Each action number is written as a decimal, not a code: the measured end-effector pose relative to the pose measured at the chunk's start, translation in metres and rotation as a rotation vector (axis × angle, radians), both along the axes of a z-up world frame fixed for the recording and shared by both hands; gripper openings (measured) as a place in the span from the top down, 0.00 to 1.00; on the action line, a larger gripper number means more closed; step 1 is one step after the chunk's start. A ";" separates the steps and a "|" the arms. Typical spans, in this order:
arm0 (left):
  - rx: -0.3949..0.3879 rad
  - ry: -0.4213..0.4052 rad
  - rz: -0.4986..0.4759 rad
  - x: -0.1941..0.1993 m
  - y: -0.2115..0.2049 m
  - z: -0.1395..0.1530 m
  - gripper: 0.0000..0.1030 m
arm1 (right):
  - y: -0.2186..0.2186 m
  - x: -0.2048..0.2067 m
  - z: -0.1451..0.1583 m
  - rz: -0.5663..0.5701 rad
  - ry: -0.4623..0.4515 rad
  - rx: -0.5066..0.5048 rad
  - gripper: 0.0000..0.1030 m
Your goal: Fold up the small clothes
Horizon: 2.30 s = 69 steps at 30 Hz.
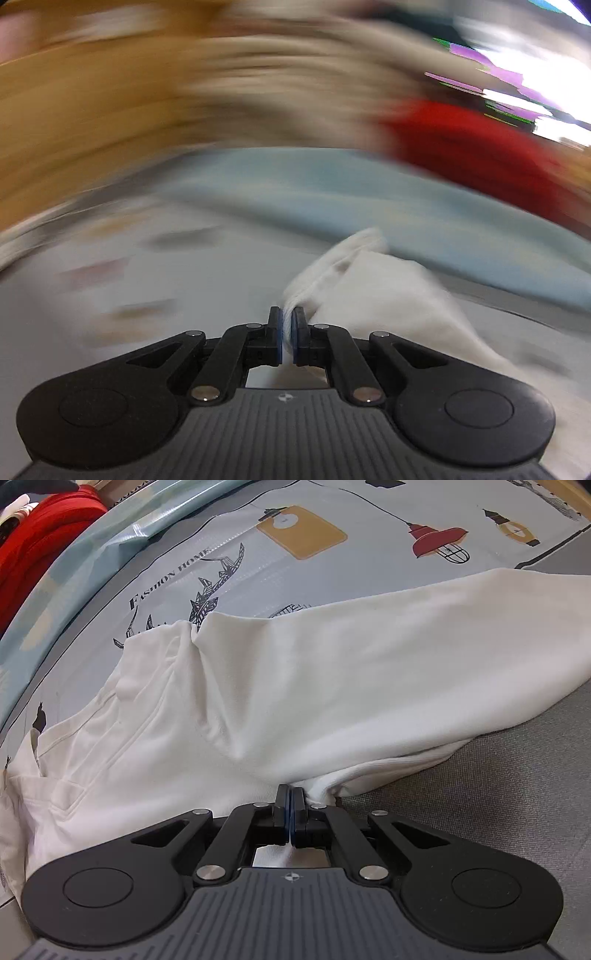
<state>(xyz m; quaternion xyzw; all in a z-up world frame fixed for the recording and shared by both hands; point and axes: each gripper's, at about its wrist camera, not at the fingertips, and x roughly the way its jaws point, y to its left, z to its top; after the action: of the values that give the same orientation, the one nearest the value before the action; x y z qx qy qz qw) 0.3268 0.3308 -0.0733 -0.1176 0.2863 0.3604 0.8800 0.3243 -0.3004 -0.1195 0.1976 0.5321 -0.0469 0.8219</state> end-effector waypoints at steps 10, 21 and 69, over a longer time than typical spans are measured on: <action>-0.158 -0.009 -0.154 -0.003 -0.006 -0.018 0.64 | 0.013 0.001 0.002 0.011 -0.034 -0.078 1.00; -0.150 0.089 -0.778 0.086 -0.195 -0.076 0.40 | 0.031 0.006 0.026 -0.021 -0.239 -0.124 0.79; -0.561 0.503 -0.618 -0.190 -0.145 -0.085 0.80 | 0.003 -0.197 0.038 0.355 -0.026 -0.074 0.68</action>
<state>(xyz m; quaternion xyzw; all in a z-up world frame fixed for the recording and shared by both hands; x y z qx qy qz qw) 0.1369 0.1863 -0.1587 -0.1689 0.5976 0.0084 0.7838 0.1277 -0.2972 -0.0818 0.0707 0.5459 0.0820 0.8309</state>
